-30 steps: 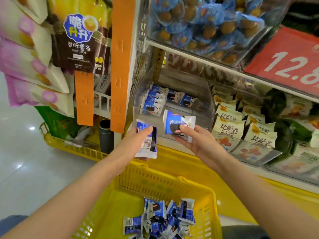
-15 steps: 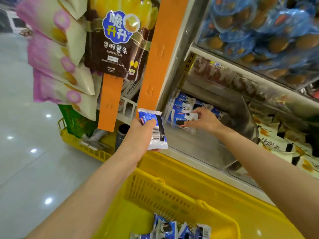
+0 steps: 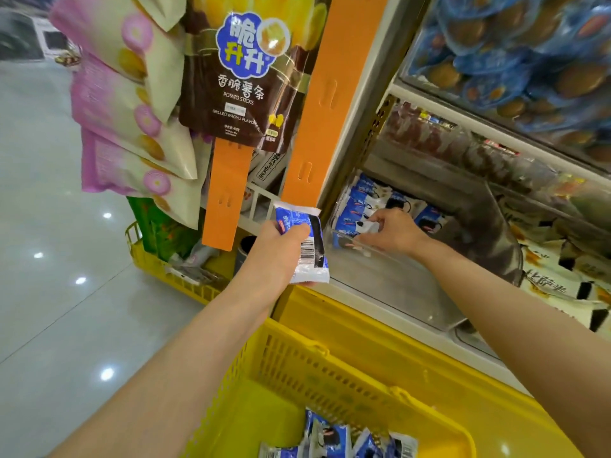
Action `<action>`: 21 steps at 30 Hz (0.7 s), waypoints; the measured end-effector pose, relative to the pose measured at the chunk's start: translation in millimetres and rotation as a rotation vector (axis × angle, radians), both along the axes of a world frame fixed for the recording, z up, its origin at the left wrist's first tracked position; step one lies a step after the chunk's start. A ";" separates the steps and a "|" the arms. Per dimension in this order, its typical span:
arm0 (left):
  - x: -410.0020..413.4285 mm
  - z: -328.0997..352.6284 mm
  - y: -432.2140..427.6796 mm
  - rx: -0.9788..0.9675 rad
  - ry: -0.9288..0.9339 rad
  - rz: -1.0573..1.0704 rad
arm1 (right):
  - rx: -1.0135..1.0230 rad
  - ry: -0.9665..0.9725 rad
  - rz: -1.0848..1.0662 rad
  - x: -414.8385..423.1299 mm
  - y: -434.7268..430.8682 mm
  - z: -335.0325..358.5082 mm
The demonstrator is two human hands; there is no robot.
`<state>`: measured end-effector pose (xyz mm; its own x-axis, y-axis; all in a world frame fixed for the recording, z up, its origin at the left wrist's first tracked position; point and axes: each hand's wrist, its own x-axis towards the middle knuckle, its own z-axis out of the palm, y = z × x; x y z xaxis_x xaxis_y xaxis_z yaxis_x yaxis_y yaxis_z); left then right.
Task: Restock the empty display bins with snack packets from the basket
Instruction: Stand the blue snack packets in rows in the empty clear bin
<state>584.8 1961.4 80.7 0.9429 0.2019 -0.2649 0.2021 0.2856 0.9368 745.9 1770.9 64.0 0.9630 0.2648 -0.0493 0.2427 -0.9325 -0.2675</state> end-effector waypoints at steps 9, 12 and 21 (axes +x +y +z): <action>-16.2 -6.7 -8.8 0.109 -0.071 -0.095 | 0.371 -0.210 -0.014 -67.9 11.3 31.5; -23.8 -6.7 -12.3 0.149 -0.118 -0.160 | 0.626 0.067 0.072 -121.1 19.0 37.6; -37.4 -4.9 -39.6 0.160 0.026 -0.190 | 0.488 -0.270 0.133 -192.5 0.4 41.9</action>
